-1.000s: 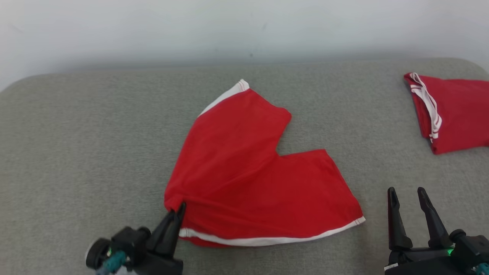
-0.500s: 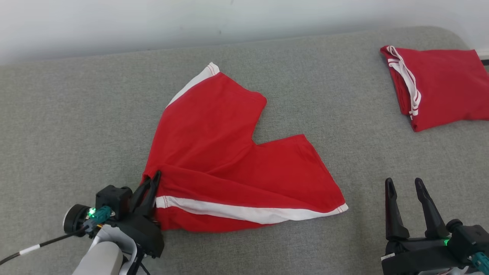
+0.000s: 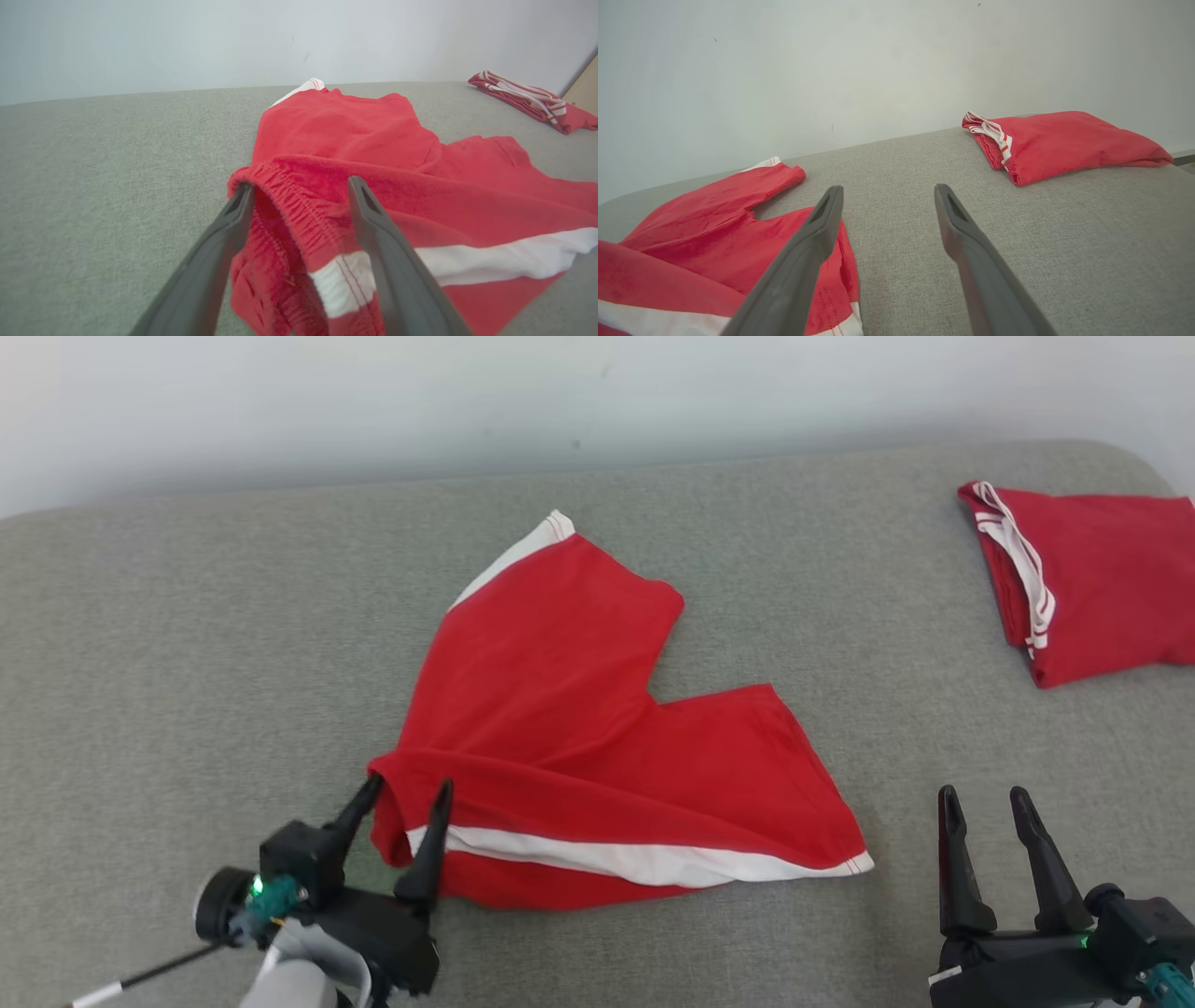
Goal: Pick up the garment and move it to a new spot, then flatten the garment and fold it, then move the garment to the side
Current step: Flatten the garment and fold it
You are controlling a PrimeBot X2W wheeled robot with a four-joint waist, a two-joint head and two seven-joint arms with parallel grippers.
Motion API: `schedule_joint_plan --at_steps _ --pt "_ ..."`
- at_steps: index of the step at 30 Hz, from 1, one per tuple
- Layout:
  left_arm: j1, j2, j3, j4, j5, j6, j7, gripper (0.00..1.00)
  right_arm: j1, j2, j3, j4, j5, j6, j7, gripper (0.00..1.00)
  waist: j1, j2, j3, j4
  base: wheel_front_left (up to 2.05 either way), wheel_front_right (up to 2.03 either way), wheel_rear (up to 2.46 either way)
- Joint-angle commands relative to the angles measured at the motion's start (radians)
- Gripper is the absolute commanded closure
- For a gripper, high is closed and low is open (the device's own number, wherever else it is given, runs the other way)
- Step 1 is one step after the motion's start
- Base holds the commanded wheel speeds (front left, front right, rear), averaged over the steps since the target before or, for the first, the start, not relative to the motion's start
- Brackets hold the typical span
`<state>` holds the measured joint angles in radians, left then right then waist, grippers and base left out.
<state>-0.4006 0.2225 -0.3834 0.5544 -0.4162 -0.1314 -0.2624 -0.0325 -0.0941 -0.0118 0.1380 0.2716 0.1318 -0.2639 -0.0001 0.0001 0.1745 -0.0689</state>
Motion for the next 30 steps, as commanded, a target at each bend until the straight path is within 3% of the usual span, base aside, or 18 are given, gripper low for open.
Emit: schedule_joint_plan --at_steps 1,11,30 --pt "0.039 -0.011 0.004 -0.017 0.013 0.002 -0.003 0.00 0.014 0.002 -0.002 0.001 0.006 -0.003 0.000 0.00 0.0001 -0.0001 -0.024 0.027 0.00 0.00 0.00" --pt "0.162 -0.051 0.005 -0.091 0.017 0.002 -0.003 0.00 0.031 0.010 -0.001 0.007 0.010 -0.003 0.000 0.00 0.0001 -0.0001 -0.052 0.068 0.00 0.00 0.00" --pt "0.411 -0.097 0.250 -0.369 0.121 0.004 -0.003 0.00 0.090 0.006 -0.014 0.011 0.016 -0.003 0.000 0.00 0.0001 -0.0001 -0.149 0.109 0.00 0.00 0.00"
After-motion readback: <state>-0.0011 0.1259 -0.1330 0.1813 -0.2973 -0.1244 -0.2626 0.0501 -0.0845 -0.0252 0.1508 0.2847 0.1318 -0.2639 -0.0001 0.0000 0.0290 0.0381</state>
